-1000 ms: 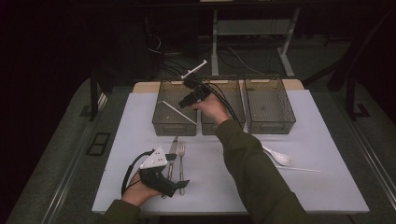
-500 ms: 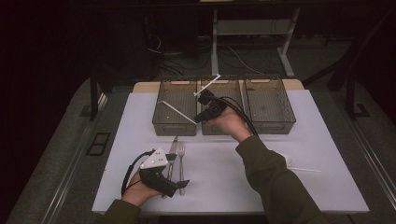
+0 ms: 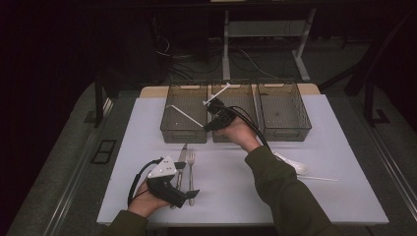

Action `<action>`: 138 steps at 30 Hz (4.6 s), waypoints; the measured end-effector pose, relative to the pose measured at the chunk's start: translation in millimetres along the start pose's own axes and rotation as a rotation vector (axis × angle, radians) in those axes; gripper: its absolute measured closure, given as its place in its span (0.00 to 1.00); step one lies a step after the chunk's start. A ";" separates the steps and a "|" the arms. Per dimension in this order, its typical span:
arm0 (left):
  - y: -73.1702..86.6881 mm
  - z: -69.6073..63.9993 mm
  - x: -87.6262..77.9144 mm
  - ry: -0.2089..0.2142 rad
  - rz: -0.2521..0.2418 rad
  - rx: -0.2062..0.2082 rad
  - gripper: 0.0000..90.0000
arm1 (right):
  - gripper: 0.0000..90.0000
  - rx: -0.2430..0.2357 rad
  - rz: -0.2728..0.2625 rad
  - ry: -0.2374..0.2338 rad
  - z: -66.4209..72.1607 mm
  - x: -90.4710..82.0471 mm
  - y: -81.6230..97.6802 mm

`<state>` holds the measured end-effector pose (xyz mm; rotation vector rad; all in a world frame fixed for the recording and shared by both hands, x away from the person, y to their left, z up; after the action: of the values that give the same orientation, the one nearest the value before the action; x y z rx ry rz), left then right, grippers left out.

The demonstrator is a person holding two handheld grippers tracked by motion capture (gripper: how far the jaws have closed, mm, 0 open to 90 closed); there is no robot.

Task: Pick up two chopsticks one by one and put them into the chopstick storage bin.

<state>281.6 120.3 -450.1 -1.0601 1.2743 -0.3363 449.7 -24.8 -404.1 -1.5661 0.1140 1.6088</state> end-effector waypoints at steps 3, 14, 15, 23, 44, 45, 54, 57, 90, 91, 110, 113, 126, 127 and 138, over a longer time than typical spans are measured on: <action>0.0 0.1 0.2 0.001 0.001 0.001 0.00 | 1.00 0.003 -0.012 0.000 -1.6 0.2 -1.2; 0.3 0.6 -0.6 0.000 0.004 0.005 0.00 | 1.00 0.018 -0.029 0.008 -5.0 0.2 -8.9; -0.1 0.7 0.0 -0.001 -0.005 0.003 0.00 | 1.00 0.016 -0.032 0.008 -4.4 -1.7 -8.3; 0.4 0.7 0.6 -0.004 0.006 0.004 0.00 | 0.87 -0.019 -0.088 -0.025 -1.5 -27.8 5.1; 3.3 2.6 1.3 -0.014 0.021 -0.007 0.00 | 0.49 -0.117 -0.182 -0.041 -16.3 -94.7 120.0; 3.5 2.9 1.2 -0.014 0.024 -0.007 0.00 | 0.49 -0.127 -0.185 -0.038 -17.3 -97.1 125.6; 4.1 2.7 2.9 -0.017 0.030 -0.010 0.00 | 0.52 -0.147 -0.170 -0.005 -25.0 -111.0 178.1; 4.1 1.5 2.9 -0.016 0.033 -0.007 0.00 | 0.56 -0.146 -0.135 0.008 -29.5 -111.2 192.9; 4.4 -0.5 4.8 -0.009 0.042 0.002 0.00 | 0.84 -0.279 0.141 0.096 -59.1 -83.9 252.8; 4.5 -0.4 4.9 -0.009 0.042 0.002 0.00 | 0.85 -0.282 0.150 0.096 -59.7 -82.5 254.0; 4.1 -1.0 4.4 -0.003 0.040 0.005 0.00 | 0.92 -0.284 0.196 0.070 -45.7 -77.8 260.9; 4.0 -1.2 4.8 -0.002 0.039 0.006 0.00 | 0.92 -0.315 0.221 0.082 -43.5 -77.4 260.1; 4.2 -1.3 5.4 0.001 0.051 0.013 0.00 | 0.92 -0.350 0.402 0.100 -39.6 -71.5 245.1; 4.1 -1.2 5.4 0.001 0.050 0.012 0.00 | 0.93 -0.347 0.422 0.104 -39.0 -71.3 244.0; 3.4 -1.4 4.6 0.000 0.042 0.011 0.00 | 0.94 -0.339 0.440 0.082 -38.5 -70.8 239.6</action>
<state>280.8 118.1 -455.4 -1.0223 1.2923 -0.3110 320.4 -232.6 -467.7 -1.9689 0.2554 1.9800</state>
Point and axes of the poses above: each handheld gripper's, and its own axes: x roughly forward along the jaws, y roughly out of its underside, z roughly to its left, the point moved 5 cm from there along x, roughly forward along the jaws, and after that the axes turned 6 degrees about z, right-handed, at the moved point
